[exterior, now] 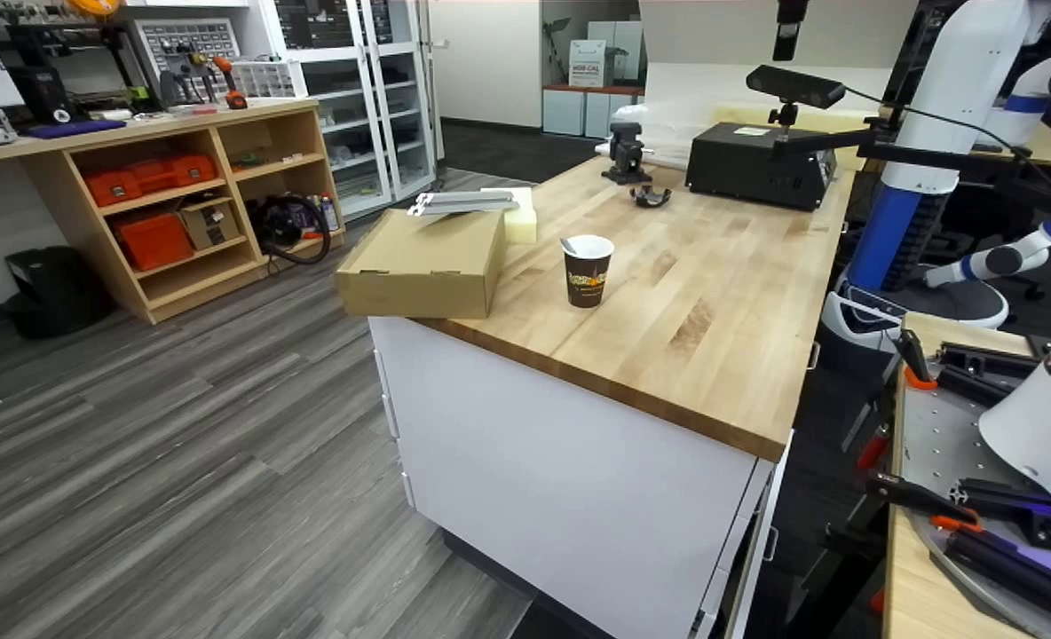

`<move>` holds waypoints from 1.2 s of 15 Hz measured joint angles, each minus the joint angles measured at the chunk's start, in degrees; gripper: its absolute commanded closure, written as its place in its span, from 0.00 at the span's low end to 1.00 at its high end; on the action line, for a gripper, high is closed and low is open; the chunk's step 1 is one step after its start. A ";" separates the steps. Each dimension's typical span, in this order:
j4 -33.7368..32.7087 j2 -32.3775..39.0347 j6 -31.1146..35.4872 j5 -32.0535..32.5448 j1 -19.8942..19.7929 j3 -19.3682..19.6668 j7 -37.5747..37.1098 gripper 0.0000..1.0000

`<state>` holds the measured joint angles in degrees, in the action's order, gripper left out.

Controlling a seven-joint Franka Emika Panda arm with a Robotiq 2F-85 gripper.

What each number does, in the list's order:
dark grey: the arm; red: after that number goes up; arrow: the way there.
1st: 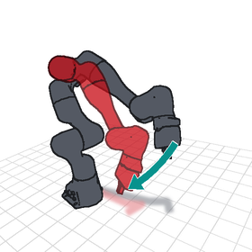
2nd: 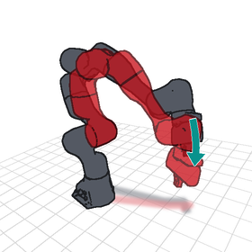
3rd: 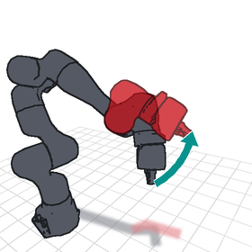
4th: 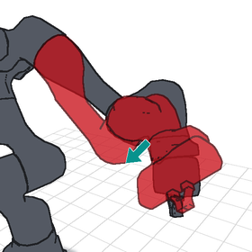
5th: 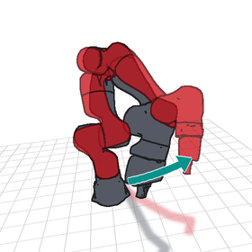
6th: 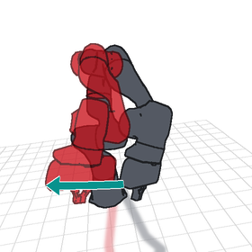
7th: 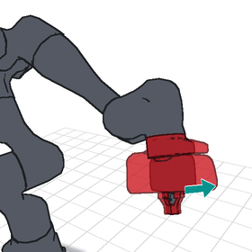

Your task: Remove the pen from the brown coffee cup

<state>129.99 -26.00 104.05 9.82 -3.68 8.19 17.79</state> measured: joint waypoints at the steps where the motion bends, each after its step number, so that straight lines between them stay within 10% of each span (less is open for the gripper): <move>1: -2.77 2.03 0.13 -0.38 0.17 0.72 3.07 0.00; 9: -23.67 26.20 1.11 -12.91 1.62 1.97 21.83 0.00; 18: -37.91 46.10 0.94 -16.33 0.48 -4.47 23.97 0.00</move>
<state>92.08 20.11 104.99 -6.51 -3.19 3.72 41.76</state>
